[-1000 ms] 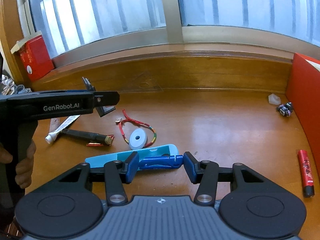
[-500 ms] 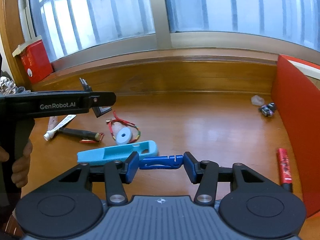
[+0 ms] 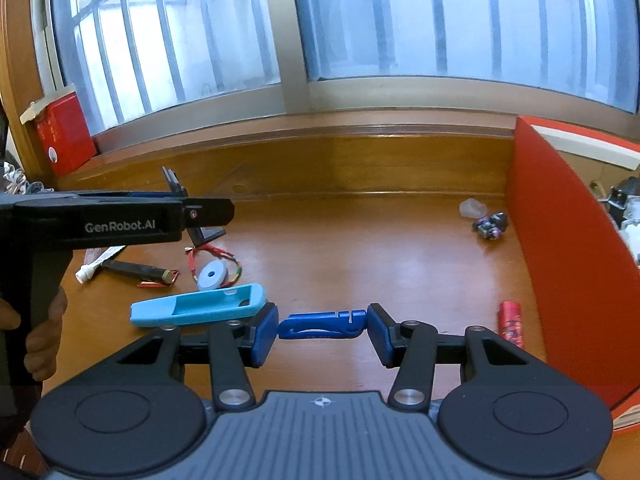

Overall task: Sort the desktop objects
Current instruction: 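Carry the black bracket and blue clip over the storage box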

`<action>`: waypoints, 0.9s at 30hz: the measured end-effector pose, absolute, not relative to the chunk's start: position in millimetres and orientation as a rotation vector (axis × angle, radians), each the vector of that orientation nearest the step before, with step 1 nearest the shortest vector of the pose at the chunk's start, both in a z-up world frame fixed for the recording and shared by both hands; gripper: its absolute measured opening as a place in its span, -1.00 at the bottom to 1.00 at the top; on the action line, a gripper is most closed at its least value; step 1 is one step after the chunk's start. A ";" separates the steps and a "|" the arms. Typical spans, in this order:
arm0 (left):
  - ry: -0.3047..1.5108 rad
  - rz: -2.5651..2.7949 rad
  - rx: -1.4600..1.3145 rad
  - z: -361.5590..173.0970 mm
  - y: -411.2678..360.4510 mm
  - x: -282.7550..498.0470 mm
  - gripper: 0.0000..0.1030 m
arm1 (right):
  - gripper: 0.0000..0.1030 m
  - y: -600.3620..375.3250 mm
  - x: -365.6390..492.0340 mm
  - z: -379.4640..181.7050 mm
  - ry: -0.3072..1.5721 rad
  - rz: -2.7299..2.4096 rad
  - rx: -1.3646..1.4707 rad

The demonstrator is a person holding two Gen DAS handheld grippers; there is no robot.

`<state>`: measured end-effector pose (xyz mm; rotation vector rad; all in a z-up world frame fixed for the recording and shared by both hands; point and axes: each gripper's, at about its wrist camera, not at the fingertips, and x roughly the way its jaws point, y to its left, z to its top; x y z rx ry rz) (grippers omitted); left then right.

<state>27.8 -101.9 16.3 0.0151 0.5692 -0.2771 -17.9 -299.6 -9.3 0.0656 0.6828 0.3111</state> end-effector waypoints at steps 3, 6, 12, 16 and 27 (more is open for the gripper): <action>0.573 -0.282 0.019 17.4 -110.6 29.5 0.14 | 0.00 -309.9 -19.4 -4.9 0.671 0.311 0.070; 0.576 -0.285 0.023 18.8 -118.7 30.6 0.14 | 0.00 -318.4 -20.2 0.9 0.654 0.311 0.071; 0.573 -0.287 0.029 24.0 -134.0 31.6 0.14 | 0.00 -338.1 -22.2 14.4 0.613 0.320 0.073; 0.571 -0.287 0.036 27.4 -145.4 31.6 0.14 | 0.00 -350.1 -23.6 20.3 0.593 0.330 0.070; 0.554 -0.290 0.054 34.7 -181.4 32.9 0.14 | 0.00 -381.7 -23.7 33.1 0.554 0.360 0.076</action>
